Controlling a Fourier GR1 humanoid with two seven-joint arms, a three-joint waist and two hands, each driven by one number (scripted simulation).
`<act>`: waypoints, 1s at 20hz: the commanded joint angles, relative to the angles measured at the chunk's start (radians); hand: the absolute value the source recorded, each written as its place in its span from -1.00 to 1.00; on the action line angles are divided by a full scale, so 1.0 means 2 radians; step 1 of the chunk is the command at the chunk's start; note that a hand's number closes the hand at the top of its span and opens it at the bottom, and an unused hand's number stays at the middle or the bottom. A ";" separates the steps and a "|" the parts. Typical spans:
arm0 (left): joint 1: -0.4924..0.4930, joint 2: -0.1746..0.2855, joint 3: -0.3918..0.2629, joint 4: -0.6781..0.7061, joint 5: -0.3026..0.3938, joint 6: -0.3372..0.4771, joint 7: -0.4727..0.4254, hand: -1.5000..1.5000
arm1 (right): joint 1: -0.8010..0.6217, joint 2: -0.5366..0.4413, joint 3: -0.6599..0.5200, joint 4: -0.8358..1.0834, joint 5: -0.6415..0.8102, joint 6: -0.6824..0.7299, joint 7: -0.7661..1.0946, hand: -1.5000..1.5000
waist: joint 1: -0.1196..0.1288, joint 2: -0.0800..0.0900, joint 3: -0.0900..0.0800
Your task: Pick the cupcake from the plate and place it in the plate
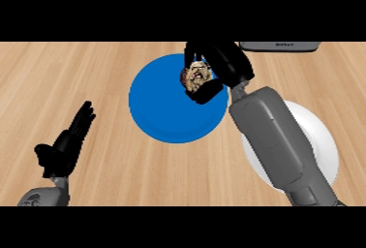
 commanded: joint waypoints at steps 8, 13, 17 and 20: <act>-0.032 0.015 0.013 0.016 0.009 -0.027 0.015 0.00 | -0.089 0.026 0.051 0.198 -0.113 -0.176 0.060 -1.00 | 0.016 0.004 0.000; -0.002 -0.015 -0.001 0.029 -0.020 0.001 -0.031 0.00 | -0.082 0.026 0.091 0.210 -0.192 -0.186 0.072 -1.00 | 0.009 0.002 0.000; 0.001 0.015 0.014 -0.016 -0.001 -0.020 0.012 0.00 | -0.085 0.026 0.042 0.203 -0.247 -0.222 0.028 -1.00 | 0.012 0.001 0.001; -0.006 0.029 0.034 0.013 0.014 -0.039 -0.005 0.00 | -0.047 0.026 0.008 0.175 -0.288 -0.238 -0.023 -1.00 | 0.001 0.001 0.000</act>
